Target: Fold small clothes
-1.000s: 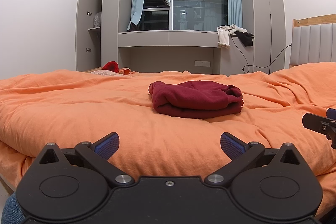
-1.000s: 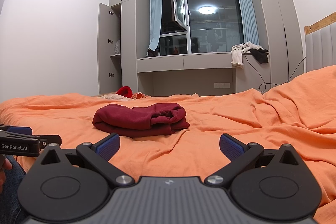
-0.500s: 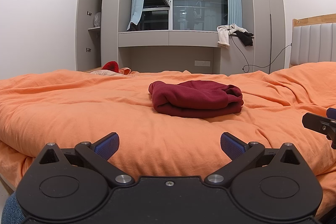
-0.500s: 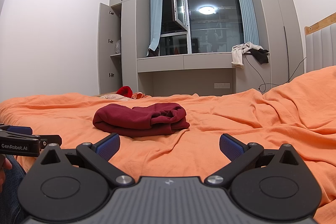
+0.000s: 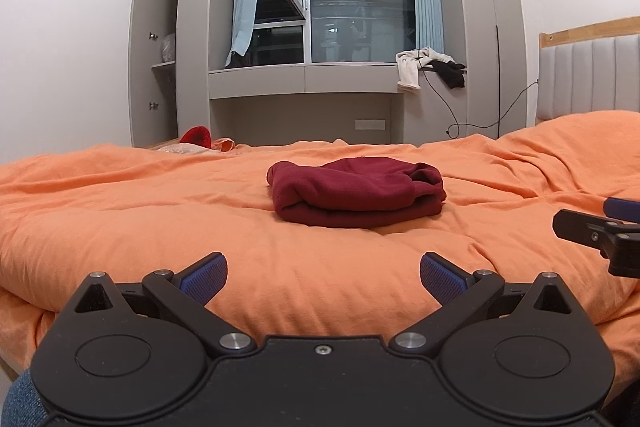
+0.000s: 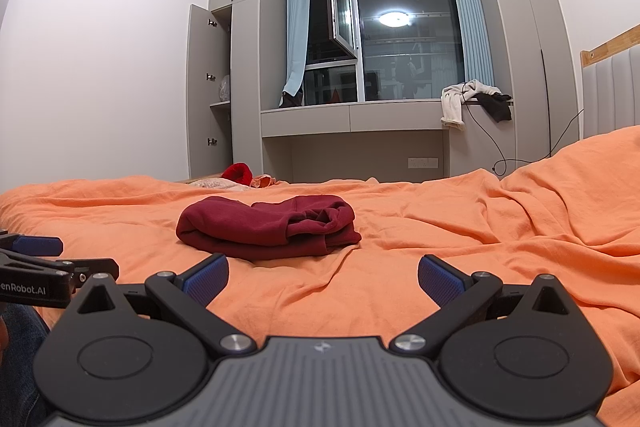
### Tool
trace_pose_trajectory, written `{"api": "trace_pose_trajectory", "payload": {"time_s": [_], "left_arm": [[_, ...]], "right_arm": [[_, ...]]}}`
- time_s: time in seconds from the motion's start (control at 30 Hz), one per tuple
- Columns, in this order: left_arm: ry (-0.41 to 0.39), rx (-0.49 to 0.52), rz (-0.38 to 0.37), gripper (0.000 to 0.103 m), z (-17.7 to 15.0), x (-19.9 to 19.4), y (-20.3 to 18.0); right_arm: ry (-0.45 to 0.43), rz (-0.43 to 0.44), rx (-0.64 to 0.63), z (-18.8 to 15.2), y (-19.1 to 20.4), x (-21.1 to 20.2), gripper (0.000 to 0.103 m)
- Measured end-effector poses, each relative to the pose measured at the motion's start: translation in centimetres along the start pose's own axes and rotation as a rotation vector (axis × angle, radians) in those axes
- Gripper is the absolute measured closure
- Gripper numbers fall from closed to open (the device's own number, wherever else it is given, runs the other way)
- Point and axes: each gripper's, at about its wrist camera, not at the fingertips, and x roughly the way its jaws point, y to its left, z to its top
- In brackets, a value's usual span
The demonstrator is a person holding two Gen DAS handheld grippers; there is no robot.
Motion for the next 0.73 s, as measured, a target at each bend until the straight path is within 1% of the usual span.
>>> {"api": "trace_pose_trajectory", "payload": {"time_s": [0.1, 0.13, 0.73], "left_arm": [[0.001, -0.003, 0.01, 0.001, -0.23, -0.1, 0.08], [0.001, -0.006, 0.009, 0.001, 0.16, -0.08, -0.06], [0.009, 0.001, 0.004, 0.001, 0.39, -0.09, 0.14]], "right_arm": [[0.0, 0.0, 0.0, 0.01, 0.0, -0.01, 0.0], [0.001, 0.0, 0.0, -0.01, -0.04, -0.03, 0.0], [0.001, 0.0, -0.001, 0.02, 0.04, -0.07, 0.0]]}}
